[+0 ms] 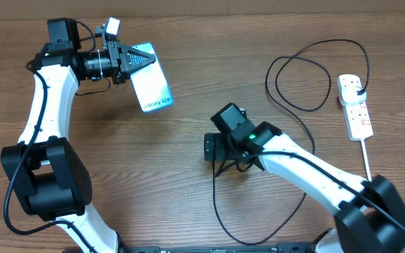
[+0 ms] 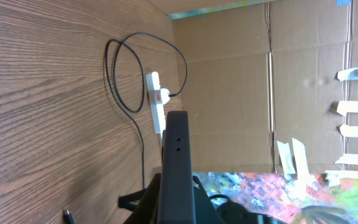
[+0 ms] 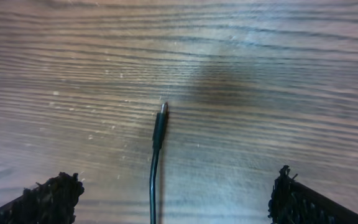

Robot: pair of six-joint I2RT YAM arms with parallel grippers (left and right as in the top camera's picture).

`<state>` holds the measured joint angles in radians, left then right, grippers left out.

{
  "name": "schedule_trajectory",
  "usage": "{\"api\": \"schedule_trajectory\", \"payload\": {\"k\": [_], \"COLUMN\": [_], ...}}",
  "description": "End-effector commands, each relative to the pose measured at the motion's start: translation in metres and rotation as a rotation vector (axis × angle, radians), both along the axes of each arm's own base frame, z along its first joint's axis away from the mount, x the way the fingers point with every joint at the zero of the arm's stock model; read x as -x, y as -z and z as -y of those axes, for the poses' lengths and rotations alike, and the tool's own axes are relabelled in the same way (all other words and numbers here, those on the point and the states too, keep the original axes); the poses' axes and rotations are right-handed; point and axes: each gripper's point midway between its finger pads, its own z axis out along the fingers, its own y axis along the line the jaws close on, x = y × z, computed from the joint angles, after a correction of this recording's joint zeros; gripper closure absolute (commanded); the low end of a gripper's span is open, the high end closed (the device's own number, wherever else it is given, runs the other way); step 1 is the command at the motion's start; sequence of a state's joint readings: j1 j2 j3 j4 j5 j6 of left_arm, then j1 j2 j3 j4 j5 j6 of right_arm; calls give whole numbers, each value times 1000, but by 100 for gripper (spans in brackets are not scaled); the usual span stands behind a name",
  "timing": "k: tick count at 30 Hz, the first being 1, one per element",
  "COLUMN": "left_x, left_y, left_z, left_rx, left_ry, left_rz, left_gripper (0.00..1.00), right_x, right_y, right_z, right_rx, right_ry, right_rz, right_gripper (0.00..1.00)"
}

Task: Plug charger to phone and switch on socket
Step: 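Lower the right gripper onto the black cable's connector end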

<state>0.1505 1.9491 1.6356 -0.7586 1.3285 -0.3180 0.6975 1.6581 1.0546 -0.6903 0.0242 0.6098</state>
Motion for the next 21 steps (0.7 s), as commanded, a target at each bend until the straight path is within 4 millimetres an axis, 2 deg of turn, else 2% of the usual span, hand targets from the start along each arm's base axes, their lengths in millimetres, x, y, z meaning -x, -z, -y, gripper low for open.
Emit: {"api": "schedule_trajectory", "payload": {"k": [1,5,8,21], "left_x": [2,1,0,0], "left_y": [-7,-5,-3,-3], "left_z": [3,2,1,1], "left_rx": [42,32,19,19], "left_ry": [24,18,11,11], "left_rz": [4,2,1,1], "left_gripper": [96,96,95,95], "right_x": [-5,-3,-4,-5], "right_y": [11,26,29,33], "right_z": [-7,-9,-11,-12], "right_rx": [13,32,42,115], "right_ry": [31,35,46,137], "right_rz": [4,-24,-42,-73], "right_gripper": [0,0,2,4]}}
